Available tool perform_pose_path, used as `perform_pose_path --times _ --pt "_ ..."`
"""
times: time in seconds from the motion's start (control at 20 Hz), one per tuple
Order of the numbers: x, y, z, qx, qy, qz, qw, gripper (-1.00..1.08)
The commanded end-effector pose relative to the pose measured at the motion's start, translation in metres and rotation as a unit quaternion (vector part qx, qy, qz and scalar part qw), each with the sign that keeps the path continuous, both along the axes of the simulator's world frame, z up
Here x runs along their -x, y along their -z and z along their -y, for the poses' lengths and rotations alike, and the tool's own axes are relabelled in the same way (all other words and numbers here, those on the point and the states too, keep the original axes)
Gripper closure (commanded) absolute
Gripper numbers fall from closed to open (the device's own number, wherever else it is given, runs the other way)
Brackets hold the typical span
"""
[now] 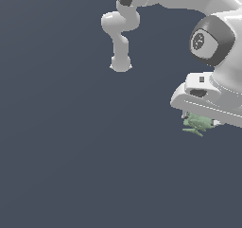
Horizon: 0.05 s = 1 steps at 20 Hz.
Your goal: Pick up the object and move it to a goal position.
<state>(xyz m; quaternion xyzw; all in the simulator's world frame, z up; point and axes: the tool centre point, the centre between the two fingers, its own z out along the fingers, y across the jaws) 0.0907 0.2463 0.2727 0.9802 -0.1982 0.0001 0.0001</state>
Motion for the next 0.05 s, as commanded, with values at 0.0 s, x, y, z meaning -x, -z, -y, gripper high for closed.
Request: perform_pose_path --times 0.0 --pt "-0.0005 -0.0009 -0.0005 0.000 0.000 0.000 1.0000 1.08"
